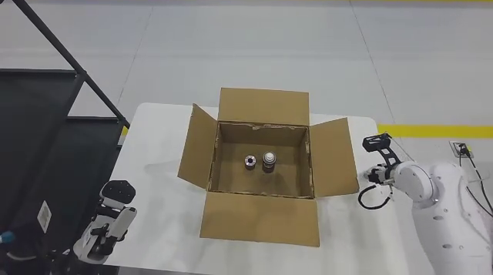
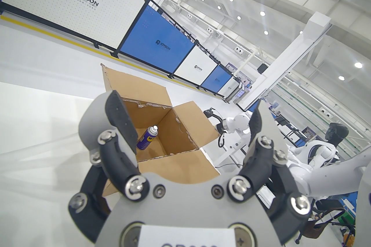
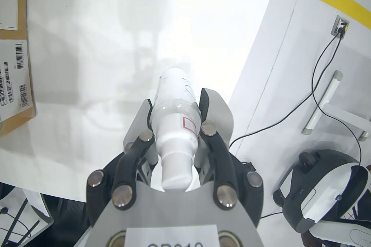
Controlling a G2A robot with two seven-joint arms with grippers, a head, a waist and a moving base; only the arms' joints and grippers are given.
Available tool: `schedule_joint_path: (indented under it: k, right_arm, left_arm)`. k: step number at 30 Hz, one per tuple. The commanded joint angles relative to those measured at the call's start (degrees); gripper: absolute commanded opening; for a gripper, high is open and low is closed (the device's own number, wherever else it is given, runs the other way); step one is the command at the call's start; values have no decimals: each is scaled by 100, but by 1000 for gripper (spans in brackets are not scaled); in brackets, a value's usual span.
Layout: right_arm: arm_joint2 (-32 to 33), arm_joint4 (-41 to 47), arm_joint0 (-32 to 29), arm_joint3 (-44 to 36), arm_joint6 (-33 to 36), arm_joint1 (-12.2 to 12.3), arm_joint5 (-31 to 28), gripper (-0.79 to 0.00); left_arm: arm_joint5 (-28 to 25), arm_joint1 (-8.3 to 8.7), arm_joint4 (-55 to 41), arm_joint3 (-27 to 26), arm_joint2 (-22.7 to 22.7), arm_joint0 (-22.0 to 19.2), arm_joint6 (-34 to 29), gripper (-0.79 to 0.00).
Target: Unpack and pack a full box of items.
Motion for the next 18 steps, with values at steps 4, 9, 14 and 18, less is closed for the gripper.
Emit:
schedule_joint_path:
  k: [4, 9, 14, 18]
  right_arm:
    - [-197, 79, 289, 510, -40, -12, -51, -493]
    - [-272, 125, 428, 795, -77, 0, -87, -409]
    - [-106, 112, 308, 502, -253, 47, 194, -215]
    - [331, -62, -72, -539, -404, 115, 905, 0]
  left_arm:
    - [0, 0, 0, 0, 0, 0, 0, 0]
    - [0, 0, 0, 0, 0, 0, 0, 0]
    - [0, 0, 0, 0, 0, 0, 0, 0]
    - [0, 0, 0, 0, 0, 0, 0, 0]
